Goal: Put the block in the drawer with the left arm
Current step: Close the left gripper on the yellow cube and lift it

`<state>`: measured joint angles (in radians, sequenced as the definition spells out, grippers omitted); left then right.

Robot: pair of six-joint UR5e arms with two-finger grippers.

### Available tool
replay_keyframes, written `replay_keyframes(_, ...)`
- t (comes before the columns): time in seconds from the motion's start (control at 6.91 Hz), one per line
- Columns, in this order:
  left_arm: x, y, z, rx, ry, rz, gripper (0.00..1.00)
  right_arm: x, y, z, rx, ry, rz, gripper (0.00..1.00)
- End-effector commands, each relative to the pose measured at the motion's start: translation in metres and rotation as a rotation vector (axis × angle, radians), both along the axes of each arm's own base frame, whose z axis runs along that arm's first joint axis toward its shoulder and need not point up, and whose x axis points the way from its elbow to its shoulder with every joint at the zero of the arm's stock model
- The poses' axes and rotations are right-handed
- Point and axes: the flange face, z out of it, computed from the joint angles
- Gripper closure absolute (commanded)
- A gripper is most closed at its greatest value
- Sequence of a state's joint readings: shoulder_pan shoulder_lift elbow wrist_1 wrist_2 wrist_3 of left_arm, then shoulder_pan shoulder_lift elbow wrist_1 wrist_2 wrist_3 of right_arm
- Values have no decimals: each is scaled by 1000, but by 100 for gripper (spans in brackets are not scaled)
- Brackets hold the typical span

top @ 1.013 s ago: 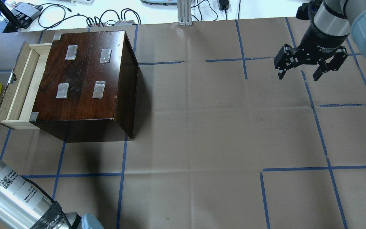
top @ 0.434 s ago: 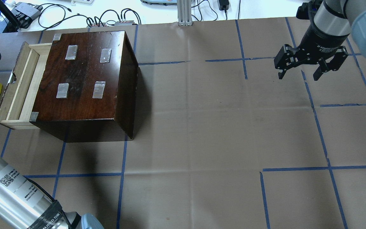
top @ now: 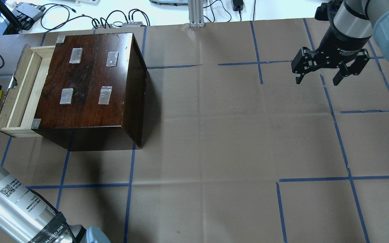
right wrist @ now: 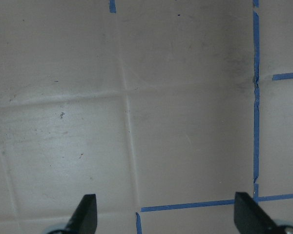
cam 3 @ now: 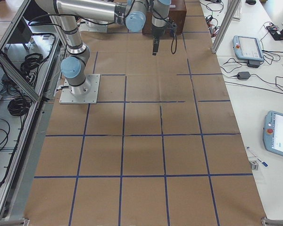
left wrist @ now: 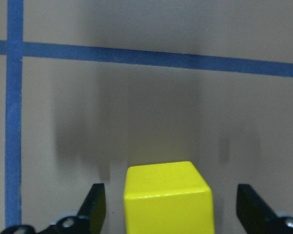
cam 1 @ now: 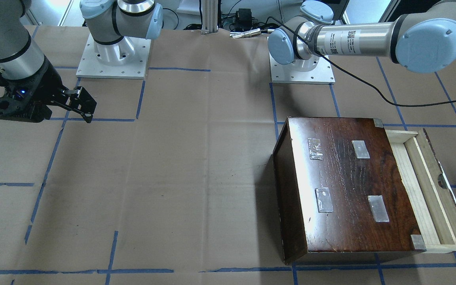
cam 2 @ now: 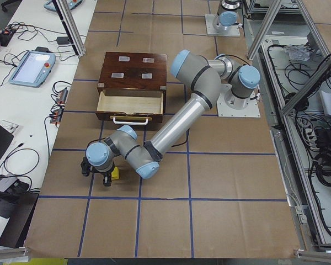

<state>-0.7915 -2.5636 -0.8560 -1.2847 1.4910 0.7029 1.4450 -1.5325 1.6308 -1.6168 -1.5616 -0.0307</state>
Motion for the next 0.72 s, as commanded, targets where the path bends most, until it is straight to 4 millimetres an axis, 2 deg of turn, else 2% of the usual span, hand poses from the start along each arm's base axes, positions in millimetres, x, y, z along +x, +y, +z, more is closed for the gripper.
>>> replay_keyframes(0.0,4,4,-3,54,-48,-2,48,0,0,0,1,0,0,0)
replay_keyframes(0.14,4,4,0,52,-50,-2,55,0,0,-1,3,0,0,0)
replay_keyframes(0.29,3,5,8,50,-52,-4,68,0,0,-1,3,0,0,0)
replay_keyframes(0.43,4,6,22,39,-61,-6,71,0,0,0,1,0,0,0)
replay_keyframes(0.58,0,9,60,14,-88,-11,71,0,0,-1,1,0,0,0)
